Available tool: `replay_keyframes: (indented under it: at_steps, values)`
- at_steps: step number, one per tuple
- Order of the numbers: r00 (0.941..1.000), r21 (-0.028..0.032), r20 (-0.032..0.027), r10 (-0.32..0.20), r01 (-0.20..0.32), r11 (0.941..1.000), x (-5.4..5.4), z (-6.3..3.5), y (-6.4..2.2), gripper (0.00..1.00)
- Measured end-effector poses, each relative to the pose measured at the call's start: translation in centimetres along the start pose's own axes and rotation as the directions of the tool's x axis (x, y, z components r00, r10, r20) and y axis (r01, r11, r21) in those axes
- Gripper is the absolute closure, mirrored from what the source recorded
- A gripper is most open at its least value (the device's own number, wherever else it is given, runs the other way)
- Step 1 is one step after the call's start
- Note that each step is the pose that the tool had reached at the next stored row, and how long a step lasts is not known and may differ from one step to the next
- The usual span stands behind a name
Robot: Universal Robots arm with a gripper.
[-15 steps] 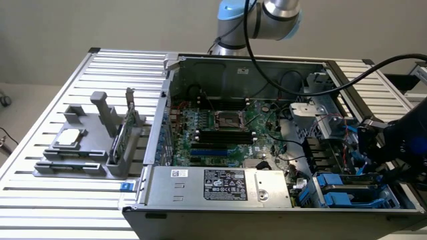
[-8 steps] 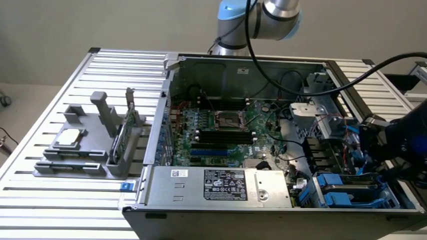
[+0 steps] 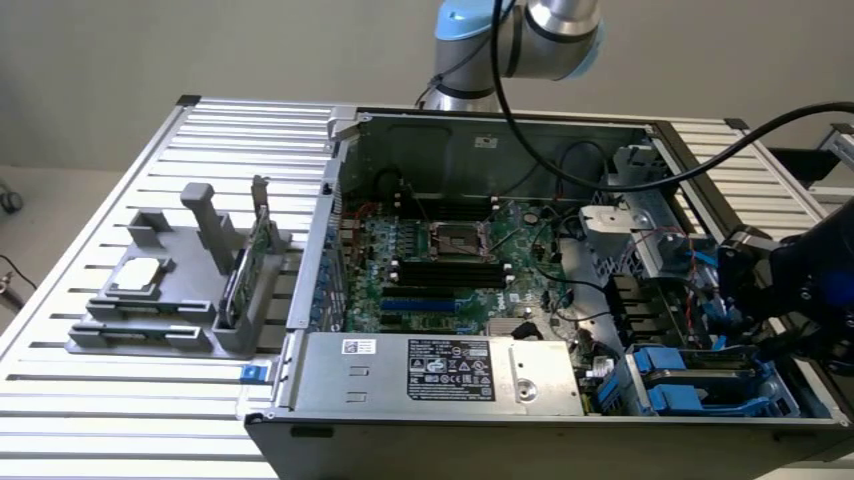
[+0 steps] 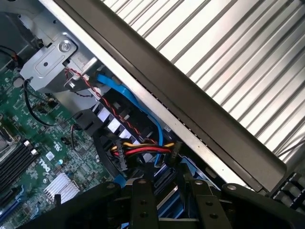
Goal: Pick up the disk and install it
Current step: 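Insert the first disk wire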
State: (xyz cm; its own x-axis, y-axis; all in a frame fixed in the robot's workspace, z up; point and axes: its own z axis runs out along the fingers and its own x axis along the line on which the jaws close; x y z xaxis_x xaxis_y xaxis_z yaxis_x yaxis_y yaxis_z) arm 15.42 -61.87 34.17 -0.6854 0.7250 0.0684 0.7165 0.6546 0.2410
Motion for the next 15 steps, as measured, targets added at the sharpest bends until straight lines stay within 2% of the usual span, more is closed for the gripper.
replay_keyframes:
  at_steps: [2, 5, 15]
  values:
    - [1.0, -0.0011, 0.0014, 0.01, -0.01, 1.0, -0.01, 0.0, 0.0, 0.66]
    - [0.9999, -0.0003, 0.0004, 0.015, -0.015, 0.9999, -0.09, 0.02, 0.06, 0.66]
    - [0.9992, 0.0067, -0.0111, 0.039, -0.039, 0.9992, -0.25, 0.4, 0.0, 0.66]
